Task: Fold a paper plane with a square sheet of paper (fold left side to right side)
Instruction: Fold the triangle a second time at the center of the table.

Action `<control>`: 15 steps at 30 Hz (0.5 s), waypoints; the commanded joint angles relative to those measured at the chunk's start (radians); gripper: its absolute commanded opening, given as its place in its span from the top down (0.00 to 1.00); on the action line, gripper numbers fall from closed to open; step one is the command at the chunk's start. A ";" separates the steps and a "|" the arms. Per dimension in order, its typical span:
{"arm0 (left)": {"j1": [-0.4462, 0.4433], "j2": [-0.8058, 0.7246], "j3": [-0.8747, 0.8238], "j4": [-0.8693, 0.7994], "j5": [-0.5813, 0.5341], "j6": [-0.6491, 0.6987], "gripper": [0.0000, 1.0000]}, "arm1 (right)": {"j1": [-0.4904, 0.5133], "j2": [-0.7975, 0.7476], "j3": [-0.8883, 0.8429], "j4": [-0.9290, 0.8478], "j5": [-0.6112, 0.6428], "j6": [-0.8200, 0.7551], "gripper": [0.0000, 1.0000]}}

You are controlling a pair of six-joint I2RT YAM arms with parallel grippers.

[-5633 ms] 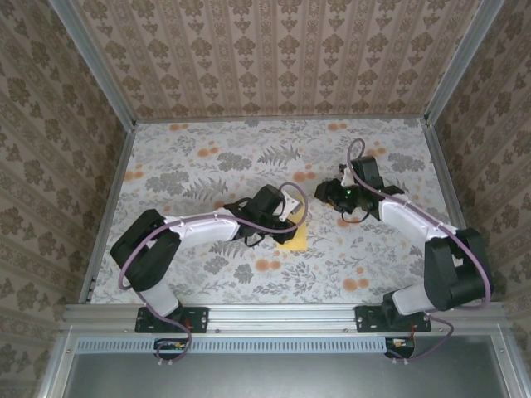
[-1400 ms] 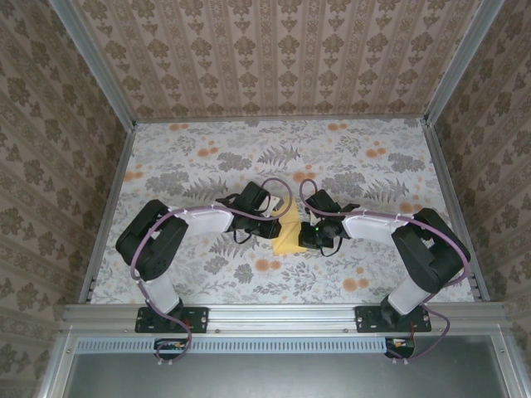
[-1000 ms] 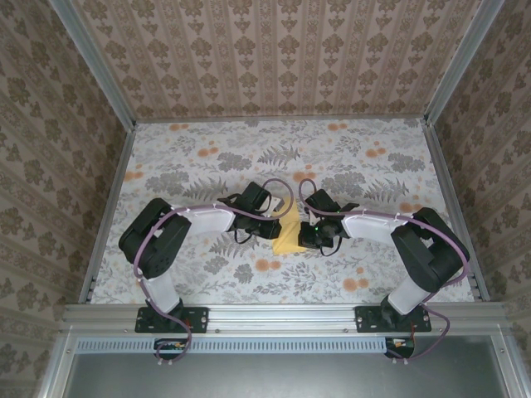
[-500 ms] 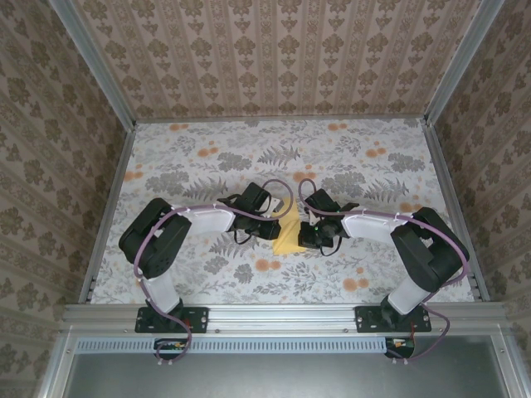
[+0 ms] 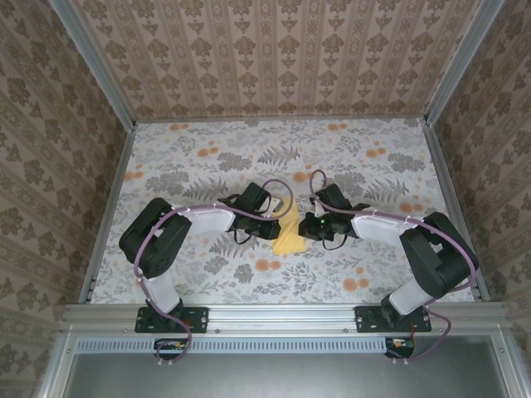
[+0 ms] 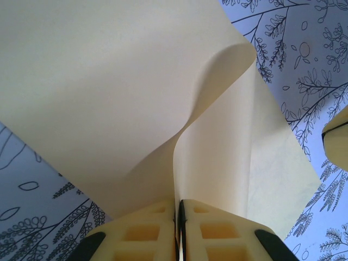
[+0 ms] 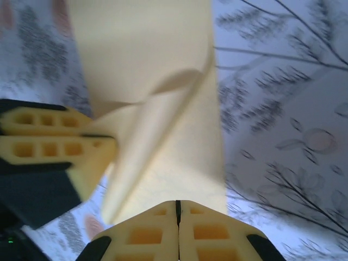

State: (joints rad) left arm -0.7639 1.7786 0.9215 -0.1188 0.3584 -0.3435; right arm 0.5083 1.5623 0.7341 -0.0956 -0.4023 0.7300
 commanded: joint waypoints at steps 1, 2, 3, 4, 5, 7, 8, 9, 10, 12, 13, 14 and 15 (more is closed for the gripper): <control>0.005 0.019 -0.003 -0.019 -0.022 0.026 0.88 | 0.001 0.045 0.038 0.137 -0.071 0.047 0.93; 0.004 0.019 -0.002 -0.020 -0.024 0.026 0.88 | 0.002 0.062 0.051 0.158 -0.080 0.053 0.93; 0.003 0.020 -0.001 -0.021 -0.024 0.026 0.88 | 0.005 0.081 0.065 0.165 -0.088 0.054 0.93; 0.003 0.019 -0.002 -0.022 -0.026 0.026 0.88 | 0.007 0.097 0.080 0.167 -0.091 0.051 0.93; 0.003 0.019 -0.002 -0.022 -0.026 0.026 0.88 | 0.009 0.113 0.094 0.165 -0.092 0.048 0.93; 0.002 0.018 -0.002 -0.022 -0.028 0.026 0.88 | 0.013 0.140 0.112 0.170 -0.096 0.047 0.93; 0.002 0.018 0.000 -0.025 -0.029 0.026 0.88 | 0.016 0.151 0.120 0.171 -0.101 0.046 0.93; 0.002 0.019 0.000 -0.024 -0.030 0.026 0.88 | 0.020 0.164 0.125 0.170 -0.105 0.046 0.93; 0.000 0.019 0.000 -0.025 -0.032 0.026 0.88 | 0.025 0.172 0.129 0.167 -0.105 0.045 0.93; 0.000 0.019 0.001 -0.027 -0.033 0.028 0.88 | 0.030 0.188 0.129 0.162 -0.103 0.041 0.93; 0.000 0.018 0.001 -0.027 -0.033 0.027 0.88 | 0.030 0.193 0.127 0.162 -0.101 0.042 0.94; 0.000 0.018 0.001 -0.027 -0.035 0.027 0.88 | 0.030 0.196 0.121 0.162 -0.098 0.043 0.93; 0.000 0.019 0.003 -0.028 -0.035 0.026 0.88 | 0.030 0.198 0.118 0.163 -0.097 0.042 0.93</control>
State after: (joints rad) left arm -0.7639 1.7786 0.9218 -0.1188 0.3519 -0.3431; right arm 0.5343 1.7409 0.8474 0.0570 -0.4816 0.7631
